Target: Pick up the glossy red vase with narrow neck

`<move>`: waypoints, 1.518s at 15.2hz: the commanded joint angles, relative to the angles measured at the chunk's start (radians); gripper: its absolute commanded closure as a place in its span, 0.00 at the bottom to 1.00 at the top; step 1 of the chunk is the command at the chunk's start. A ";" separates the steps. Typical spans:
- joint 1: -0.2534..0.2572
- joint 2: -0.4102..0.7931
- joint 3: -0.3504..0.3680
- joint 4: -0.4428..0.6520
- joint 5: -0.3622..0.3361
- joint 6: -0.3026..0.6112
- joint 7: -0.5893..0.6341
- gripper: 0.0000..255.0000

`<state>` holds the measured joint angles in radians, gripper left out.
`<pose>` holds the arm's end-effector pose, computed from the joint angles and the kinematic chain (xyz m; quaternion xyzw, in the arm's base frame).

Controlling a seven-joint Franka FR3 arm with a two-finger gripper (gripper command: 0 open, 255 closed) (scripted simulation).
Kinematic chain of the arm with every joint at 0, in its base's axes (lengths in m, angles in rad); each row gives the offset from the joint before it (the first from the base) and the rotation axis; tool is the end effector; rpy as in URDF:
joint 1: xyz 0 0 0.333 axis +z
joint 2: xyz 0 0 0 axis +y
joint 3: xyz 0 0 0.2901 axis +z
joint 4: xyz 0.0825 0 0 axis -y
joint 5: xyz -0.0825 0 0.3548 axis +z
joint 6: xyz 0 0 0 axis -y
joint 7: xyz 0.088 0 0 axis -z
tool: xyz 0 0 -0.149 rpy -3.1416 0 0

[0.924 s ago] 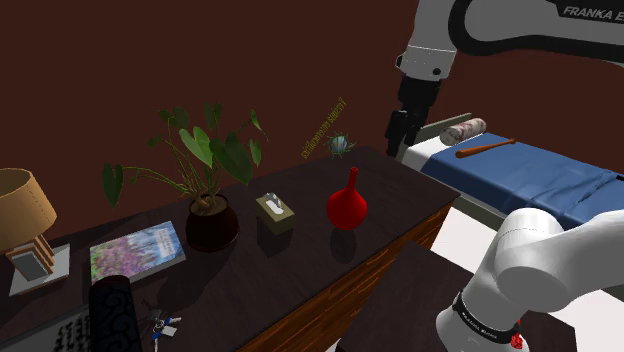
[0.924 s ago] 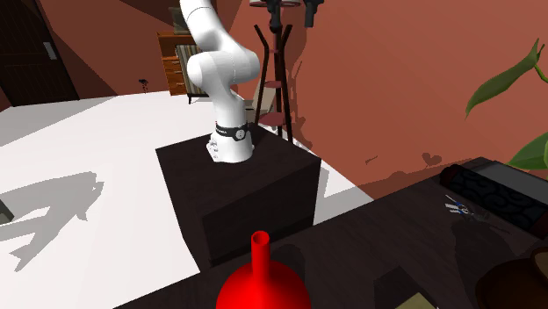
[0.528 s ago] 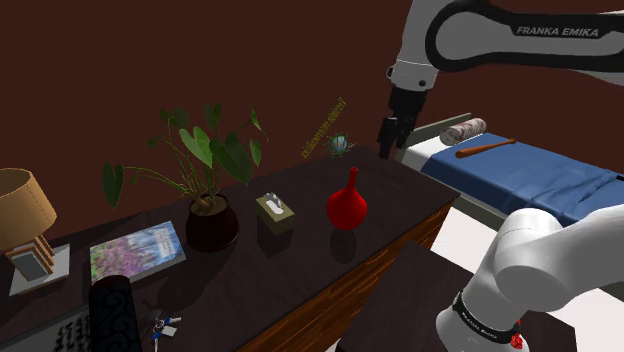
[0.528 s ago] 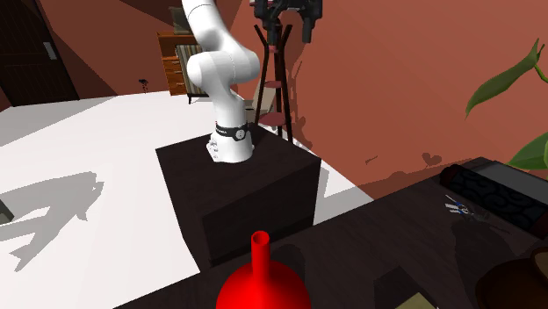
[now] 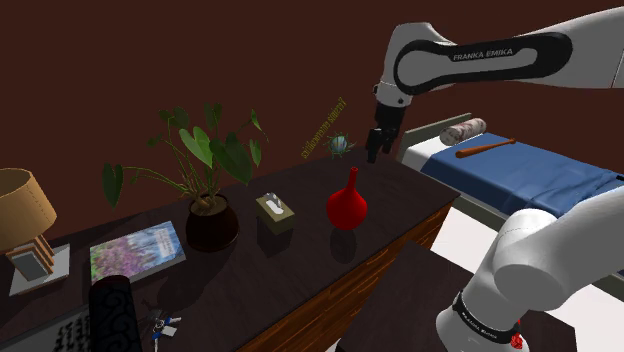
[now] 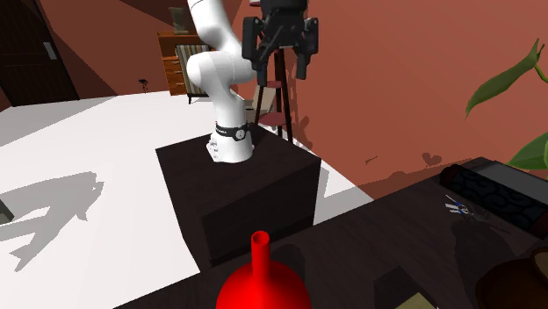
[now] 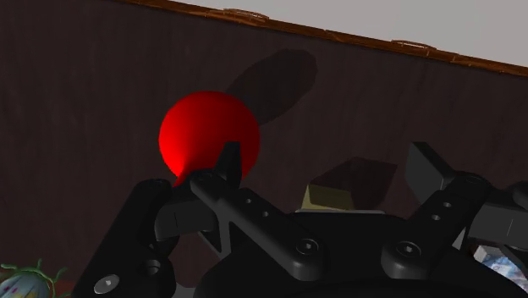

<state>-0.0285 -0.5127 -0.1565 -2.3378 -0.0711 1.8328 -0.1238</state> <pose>0.3753 -0.0816 0.4658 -0.9999 0.0116 -0.0021 0.0036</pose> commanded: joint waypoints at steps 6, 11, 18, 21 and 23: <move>-0.015 0.221 -0.091 0.058 0.002 0.165 -0.121 0.00; -0.026 0.400 -0.145 0.143 0.042 0.256 -0.219 0.00; -0.066 0.669 -0.184 0.317 0.144 0.334 -0.365 0.00; -0.082 0.735 -0.183 0.357 0.171 0.355 -0.396 0.00; -0.083 0.749 -0.180 0.346 0.178 0.378 -0.401 0.00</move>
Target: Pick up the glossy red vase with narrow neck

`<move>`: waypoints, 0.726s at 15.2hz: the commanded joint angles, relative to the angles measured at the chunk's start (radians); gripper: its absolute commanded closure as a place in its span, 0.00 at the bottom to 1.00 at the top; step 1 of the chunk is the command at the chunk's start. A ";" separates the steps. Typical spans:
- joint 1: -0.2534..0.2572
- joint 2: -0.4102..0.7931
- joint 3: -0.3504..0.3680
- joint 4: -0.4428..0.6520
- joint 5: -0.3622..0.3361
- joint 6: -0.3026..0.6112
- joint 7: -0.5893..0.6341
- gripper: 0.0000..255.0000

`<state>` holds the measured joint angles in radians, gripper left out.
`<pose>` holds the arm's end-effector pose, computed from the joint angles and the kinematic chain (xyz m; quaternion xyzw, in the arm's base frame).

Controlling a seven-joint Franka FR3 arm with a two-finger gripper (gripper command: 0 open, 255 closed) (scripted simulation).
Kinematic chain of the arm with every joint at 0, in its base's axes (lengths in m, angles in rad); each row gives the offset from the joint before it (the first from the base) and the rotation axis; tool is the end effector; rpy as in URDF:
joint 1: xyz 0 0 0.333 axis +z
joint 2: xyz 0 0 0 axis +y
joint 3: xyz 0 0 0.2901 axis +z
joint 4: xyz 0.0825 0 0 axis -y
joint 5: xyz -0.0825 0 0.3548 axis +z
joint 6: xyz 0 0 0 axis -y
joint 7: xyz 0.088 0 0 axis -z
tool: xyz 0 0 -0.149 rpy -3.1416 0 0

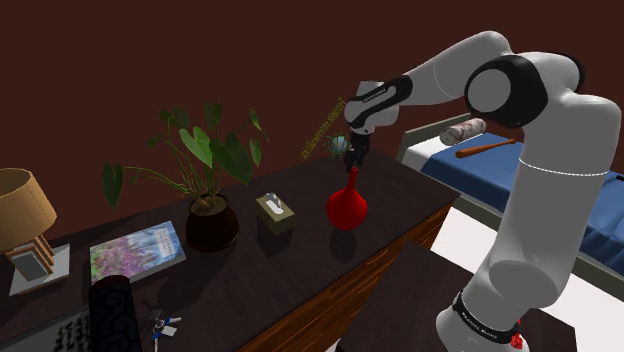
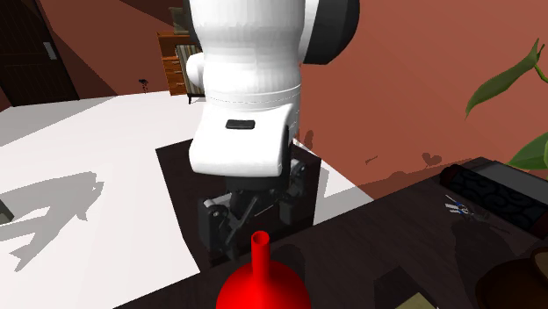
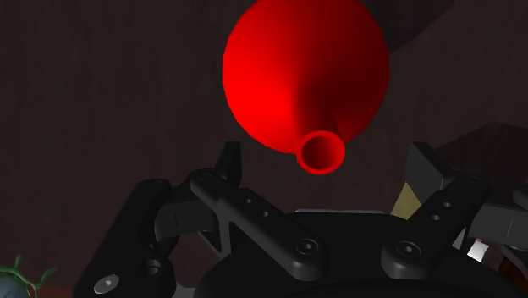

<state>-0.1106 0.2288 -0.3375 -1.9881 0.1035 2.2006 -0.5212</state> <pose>0.5136 -0.2362 0.3056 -0.9999 -0.0100 -0.0013 0.0041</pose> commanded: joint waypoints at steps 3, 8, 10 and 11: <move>-0.004 0.029 0.004 -0.017 0.015 0.045 -0.011 0.00; -0.006 0.042 0.006 -0.023 0.021 0.063 -0.015 1.00; -0.005 0.042 0.006 -0.024 0.021 0.063 -0.015 1.00; -0.005 0.042 0.006 -0.023 0.021 0.063 -0.015 1.00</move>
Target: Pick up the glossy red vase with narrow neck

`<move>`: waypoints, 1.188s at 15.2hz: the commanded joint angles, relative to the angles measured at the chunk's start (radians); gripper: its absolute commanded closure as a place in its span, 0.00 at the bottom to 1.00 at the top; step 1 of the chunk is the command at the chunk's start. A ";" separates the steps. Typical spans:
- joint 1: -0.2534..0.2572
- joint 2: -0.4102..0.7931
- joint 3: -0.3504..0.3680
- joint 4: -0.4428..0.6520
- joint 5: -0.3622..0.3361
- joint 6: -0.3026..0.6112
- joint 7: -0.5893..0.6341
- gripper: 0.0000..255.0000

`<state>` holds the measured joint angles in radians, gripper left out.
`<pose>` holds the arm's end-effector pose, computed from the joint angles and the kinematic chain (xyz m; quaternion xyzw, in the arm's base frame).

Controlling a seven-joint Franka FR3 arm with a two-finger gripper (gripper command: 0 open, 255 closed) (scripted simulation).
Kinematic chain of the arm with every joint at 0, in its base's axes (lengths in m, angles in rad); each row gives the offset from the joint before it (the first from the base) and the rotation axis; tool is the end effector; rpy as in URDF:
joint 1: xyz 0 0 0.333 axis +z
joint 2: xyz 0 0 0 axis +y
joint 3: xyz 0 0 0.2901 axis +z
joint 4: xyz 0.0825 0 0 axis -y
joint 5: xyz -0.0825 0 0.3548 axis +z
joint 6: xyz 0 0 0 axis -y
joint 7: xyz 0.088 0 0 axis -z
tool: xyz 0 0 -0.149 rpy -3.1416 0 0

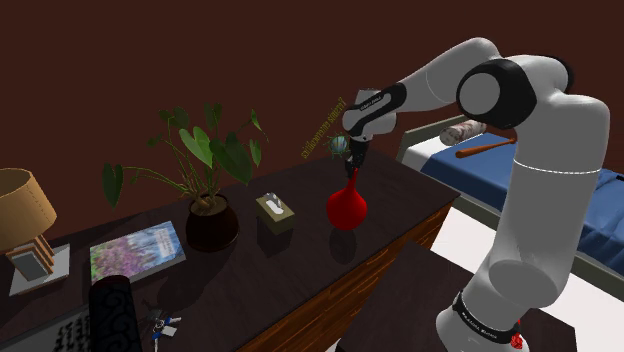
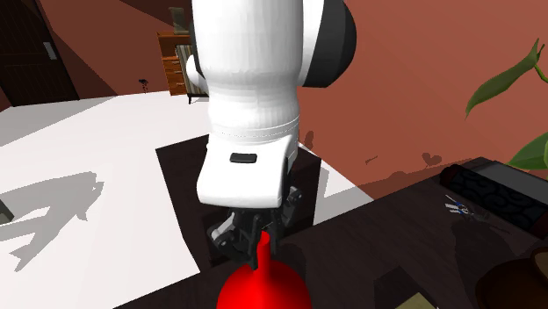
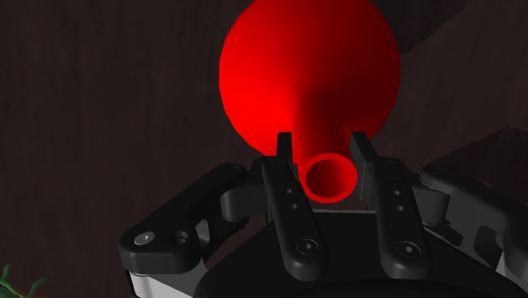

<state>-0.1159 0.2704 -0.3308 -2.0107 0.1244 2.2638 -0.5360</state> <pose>0.5145 -0.2366 0.2791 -0.9999 -0.0104 -0.0021 0.0038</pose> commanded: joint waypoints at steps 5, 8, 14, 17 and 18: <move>0.000 0.000 0.000 -0.002 0.000 0.000 -0.001 1.00; 0.003 -0.023 -0.004 0.012 -0.012 -0.035 0.007 1.00; 0.007 -0.064 -0.010 0.044 -0.032 -0.105 0.021 1.00; 0.009 -0.082 -0.012 0.063 -0.041 -0.141 0.027 1.00; 0.010 -0.088 -0.013 0.070 -0.043 -0.153 0.029 1.00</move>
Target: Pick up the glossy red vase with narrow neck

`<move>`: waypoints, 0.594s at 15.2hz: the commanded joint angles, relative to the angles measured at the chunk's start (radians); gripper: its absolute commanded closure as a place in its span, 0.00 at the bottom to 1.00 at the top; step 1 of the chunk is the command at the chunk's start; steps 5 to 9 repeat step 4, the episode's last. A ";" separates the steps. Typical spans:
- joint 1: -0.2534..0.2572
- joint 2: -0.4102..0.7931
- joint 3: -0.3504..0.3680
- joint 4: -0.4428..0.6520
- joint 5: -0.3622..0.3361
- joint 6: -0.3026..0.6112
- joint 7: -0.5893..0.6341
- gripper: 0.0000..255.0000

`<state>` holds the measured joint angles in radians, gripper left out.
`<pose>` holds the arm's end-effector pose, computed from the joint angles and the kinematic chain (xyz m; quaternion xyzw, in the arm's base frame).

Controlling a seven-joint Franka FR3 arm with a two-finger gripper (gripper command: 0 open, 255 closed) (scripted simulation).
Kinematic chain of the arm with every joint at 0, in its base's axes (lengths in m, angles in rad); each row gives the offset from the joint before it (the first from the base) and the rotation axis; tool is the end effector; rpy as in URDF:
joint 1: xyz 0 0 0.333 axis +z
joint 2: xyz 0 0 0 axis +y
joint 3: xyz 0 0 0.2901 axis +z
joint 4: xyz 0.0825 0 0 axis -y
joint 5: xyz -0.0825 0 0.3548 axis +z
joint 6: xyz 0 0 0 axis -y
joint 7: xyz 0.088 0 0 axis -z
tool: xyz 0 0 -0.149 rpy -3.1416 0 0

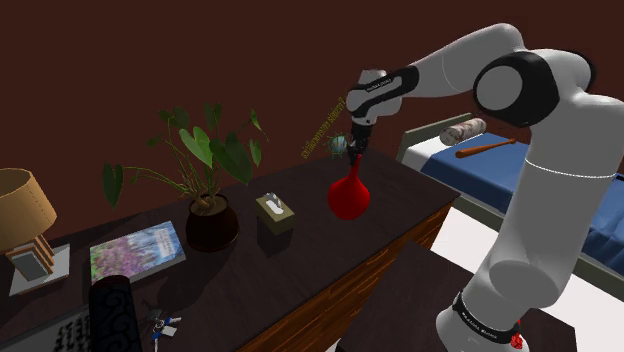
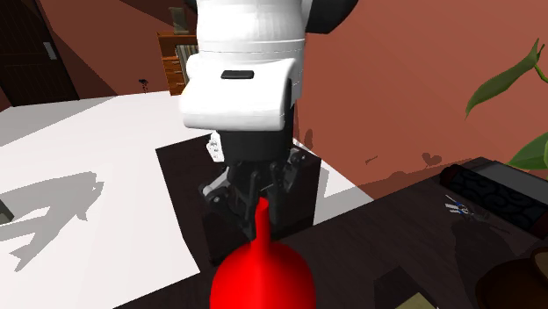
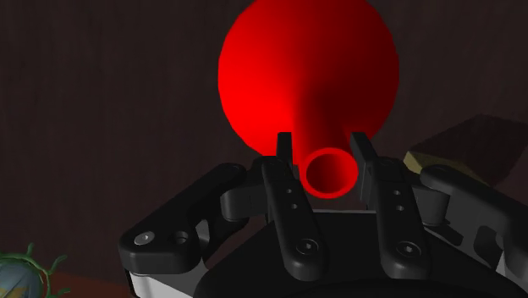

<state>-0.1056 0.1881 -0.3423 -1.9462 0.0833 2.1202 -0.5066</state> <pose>0.5140 -0.2356 0.3384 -0.9999 -0.0103 -0.0010 0.0041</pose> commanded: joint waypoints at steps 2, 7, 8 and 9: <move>0.000 -0.016 -0.002 0.020 -0.007 -0.034 0.003 1.00; 0.000 -0.017 -0.002 0.021 -0.008 -0.036 0.003 1.00; 0.000 -0.017 -0.002 0.021 -0.008 -0.036 0.003 1.00; 0.000 -0.017 -0.002 0.021 -0.008 -0.036 0.003 1.00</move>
